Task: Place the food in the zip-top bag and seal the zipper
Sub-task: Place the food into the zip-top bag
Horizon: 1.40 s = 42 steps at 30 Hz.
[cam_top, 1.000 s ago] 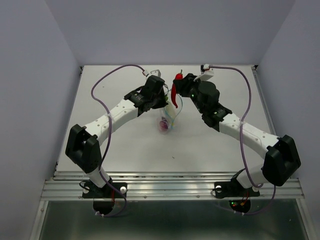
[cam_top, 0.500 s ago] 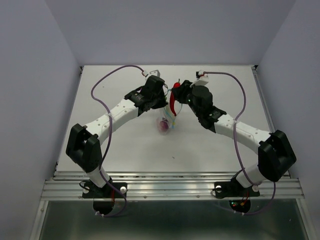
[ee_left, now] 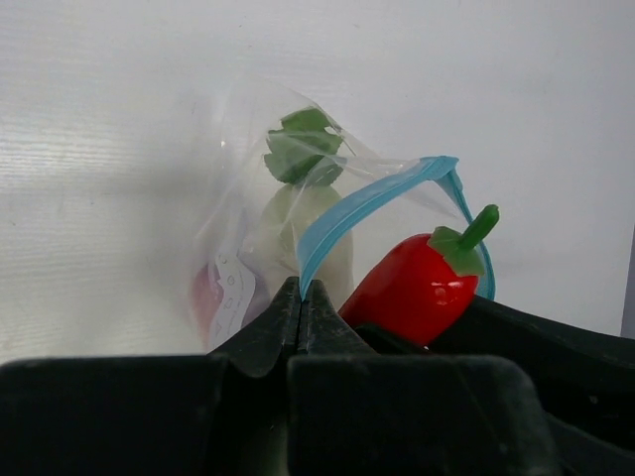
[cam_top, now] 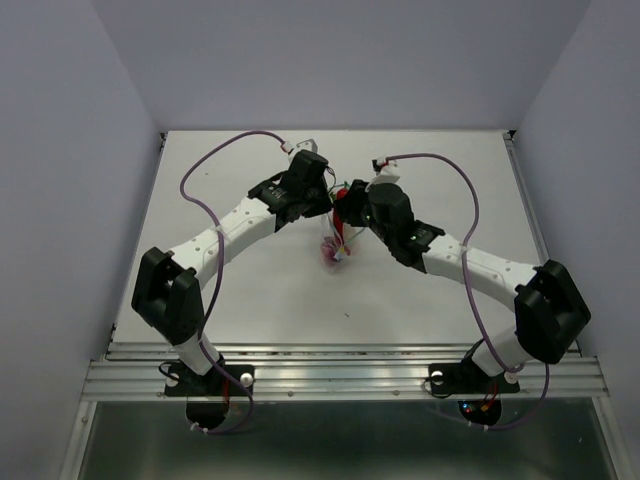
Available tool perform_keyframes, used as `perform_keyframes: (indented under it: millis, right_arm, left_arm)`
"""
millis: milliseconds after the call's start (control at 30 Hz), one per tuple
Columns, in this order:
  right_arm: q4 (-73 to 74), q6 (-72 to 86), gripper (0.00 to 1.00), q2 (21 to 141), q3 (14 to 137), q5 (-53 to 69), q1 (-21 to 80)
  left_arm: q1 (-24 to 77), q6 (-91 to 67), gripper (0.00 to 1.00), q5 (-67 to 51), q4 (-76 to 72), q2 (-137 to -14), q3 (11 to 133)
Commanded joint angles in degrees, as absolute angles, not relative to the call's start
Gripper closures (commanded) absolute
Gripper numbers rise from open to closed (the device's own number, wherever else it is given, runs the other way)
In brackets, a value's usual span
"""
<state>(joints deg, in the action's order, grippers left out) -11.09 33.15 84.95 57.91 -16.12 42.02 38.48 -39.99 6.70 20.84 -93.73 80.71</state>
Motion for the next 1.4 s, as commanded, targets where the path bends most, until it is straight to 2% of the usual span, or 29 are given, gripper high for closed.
perform_keyframes:
  millis: [0,300,400,500,600,633,833,900,1000,1200,1367]
  right_arm:
    - [-8.3,31.6,0.71,86.2,59.6,-16.7,42.6]
    - [-0.1,31.3,0.63,91.0,65.4,-16.8,42.6]
    - [2.0,31.5,0.55,91.5,66.4,-16.8,42.6]
    - [2.6,30.9,0.36,90.7,67.9,-16.3,42.6]
    - [3.3,30.2,0.32,89.5,69.0,-15.5,42.6]
    - [3.3,30.2,0.27,89.1,69.2,-15.0,42.6]
    - [4.0,28.9,0.22,84.8,69.8,-14.5,42.6]
    - [4.4,28.6,0.17,83.2,69.6,-14.6,42.6]
    - [5.4,28.4,0.00,79.8,68.0,-14.9,42.6]
    - [10.0,28.7,0.00,74.0,63.7,-17.5,42.6]
    - [12.3,27.2,0.00,72.6,63.0,-24.7,42.6]
  left_arm:
    - [38.1,-40.6,1.00,7.9,19.6,-92.2,80.7]
    - [38.0,-40.2,1.00,8.3,18.9,-91.6,80.3]
    - [38.0,-39.8,1.00,7.7,18.6,-91.6,80.2]
    - [38.0,-39.6,1.00,7.4,18.4,-91.6,80.1]
    - [38.0,-39.4,1.00,7.0,18.1,-91.7,79.9]
    - [38.1,-39.3,1.00,6.9,17.9,-91.7,79.8]
    - [37.9,-39.5,1.00,6.9,17.9,-91.7,79.2]
    - [37.6,-39.7,1.00,6.7,17.8,-91.8,79.2]
    - [37.2,-40.2,1.00,6.2,18.0,-91.9,79.1]
    - [36.7,-38.2,1.00,3.9,16.1,-90.9,77.9]
    - [36.7,-30.8,1.00,0.4,13.4,-90.3,77.3]
